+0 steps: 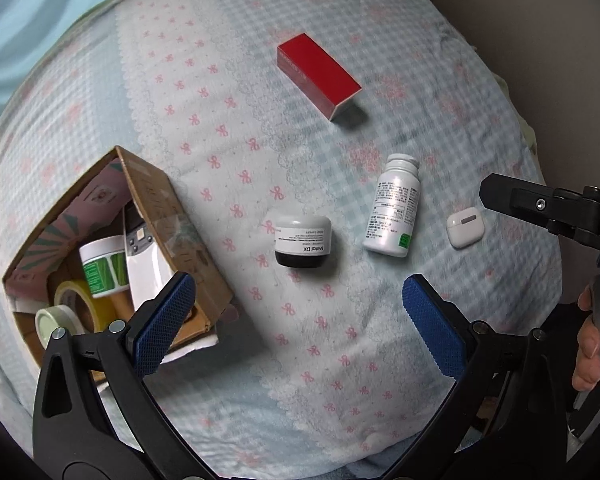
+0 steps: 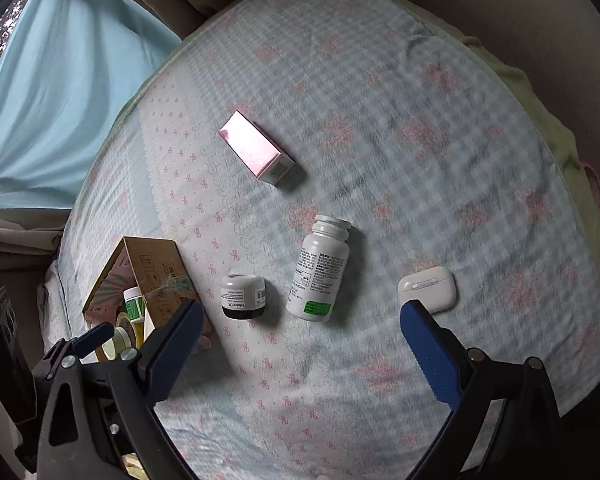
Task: Organize rigid objects
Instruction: 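Move both tools toward the Metal DX jar and white pill bottle, then grasp the Metal DX jar with the left tool while the right tool grasps the pill bottle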
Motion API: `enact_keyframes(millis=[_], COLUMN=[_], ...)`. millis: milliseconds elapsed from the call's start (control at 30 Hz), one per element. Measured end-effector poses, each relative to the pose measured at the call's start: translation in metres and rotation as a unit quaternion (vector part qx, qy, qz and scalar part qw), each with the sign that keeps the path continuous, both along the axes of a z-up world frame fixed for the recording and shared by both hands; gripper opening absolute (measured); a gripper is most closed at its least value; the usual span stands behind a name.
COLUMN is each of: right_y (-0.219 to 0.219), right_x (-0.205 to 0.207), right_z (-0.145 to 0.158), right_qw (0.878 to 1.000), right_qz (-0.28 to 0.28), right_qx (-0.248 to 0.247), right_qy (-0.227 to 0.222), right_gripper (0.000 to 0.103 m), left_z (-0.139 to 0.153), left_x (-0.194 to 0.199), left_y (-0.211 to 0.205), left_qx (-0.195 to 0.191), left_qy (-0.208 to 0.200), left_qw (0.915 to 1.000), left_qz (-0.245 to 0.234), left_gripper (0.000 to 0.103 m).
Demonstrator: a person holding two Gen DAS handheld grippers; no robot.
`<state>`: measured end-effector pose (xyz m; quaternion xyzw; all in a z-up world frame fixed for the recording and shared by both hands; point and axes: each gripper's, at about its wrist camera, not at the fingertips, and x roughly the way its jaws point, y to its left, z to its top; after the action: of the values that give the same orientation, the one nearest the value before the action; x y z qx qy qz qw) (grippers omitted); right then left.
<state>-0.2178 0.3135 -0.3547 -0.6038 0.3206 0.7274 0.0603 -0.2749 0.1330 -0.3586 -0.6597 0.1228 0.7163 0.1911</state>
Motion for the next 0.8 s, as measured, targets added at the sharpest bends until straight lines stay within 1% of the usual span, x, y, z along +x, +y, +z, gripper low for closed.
enact_keyframes(millis=[67, 167, 267, 400, 433, 467, 500, 567, 633, 667, 700, 733, 800], right_y=[0.001, 0.001, 0.000, 0.000, -0.001, -0.003, -0.004, -0.007, -0.010, -0.011, -0.012, -0.013, -0.013], right_x=[-0.006, -0.013, -0.018, -0.026, -0.029, -0.031, -0.034, -0.037, -0.039, -0.040, -0.041, -0.041, -0.042], right_z=[-0.017, -0.041, -0.064, -0.091, -0.097, -0.104, -0.111, -0.123, -0.131, -0.135, -0.137, -0.139, -0.142], right_qw=[1.000, 0.999, 0.997, 0.994, 0.993, 0.992, 0.991, 0.989, 0.987, 0.986, 0.985, 0.985, 0.984], right_qz=[-0.009, -0.029, -0.045, -0.068, -0.070, -0.070, -0.069, -0.070, -0.071, -0.073, -0.074, -0.076, -0.079], right_qx=[-0.014, -0.031, -0.030, -0.043, -0.044, -0.047, -0.052, -0.058, -0.065, -0.067, -0.067, -0.066, -0.058], right_qy=[-0.013, -0.033, -0.058, -0.078, -0.084, -0.092, -0.100, -0.118, -0.130, -0.134, -0.139, -0.142, -0.150], right_gripper=[0.098, 0.098, 0.098, 0.098, 0.096, 0.088, 0.084, 0.077, 0.075, 0.074, 0.074, 0.073, 0.069], left_z=[-0.019, -0.045, -0.069, -0.099, -0.106, -0.112, -0.118, -0.127, -0.135, -0.137, -0.140, -0.143, -0.148], left_x=[-0.006, -0.013, -0.021, -0.026, -0.027, -0.028, -0.029, -0.032, -0.034, -0.035, -0.035, -0.035, -0.036], left_y=[0.008, 0.018, 0.024, 0.033, 0.035, 0.035, 0.035, 0.033, 0.031, 0.031, 0.030, 0.031, 0.031], left_qx=[-0.002, -0.018, -0.027, -0.044, -0.047, -0.049, -0.050, -0.048, -0.047, -0.047, -0.047, -0.047, -0.045], left_qy=[-0.019, -0.033, -0.050, -0.068, -0.074, -0.080, -0.084, -0.094, -0.103, -0.106, -0.109, -0.115, -0.128], left_qw=[0.9998, 0.9992, 0.9981, 0.9959, 0.9953, 0.9947, 0.9945, 0.9941, 0.9934, 0.9931, 0.9928, 0.9922, 0.9906], left_qz=[-0.005, -0.015, -0.021, -0.039, -0.042, -0.042, -0.039, -0.026, -0.017, -0.016, -0.016, -0.017, -0.015], left_gripper=[0.101, 0.100, 0.099, 0.098, 0.098, 0.097, 0.092, 0.088, 0.087, 0.084, 0.079, 0.076, 0.064])
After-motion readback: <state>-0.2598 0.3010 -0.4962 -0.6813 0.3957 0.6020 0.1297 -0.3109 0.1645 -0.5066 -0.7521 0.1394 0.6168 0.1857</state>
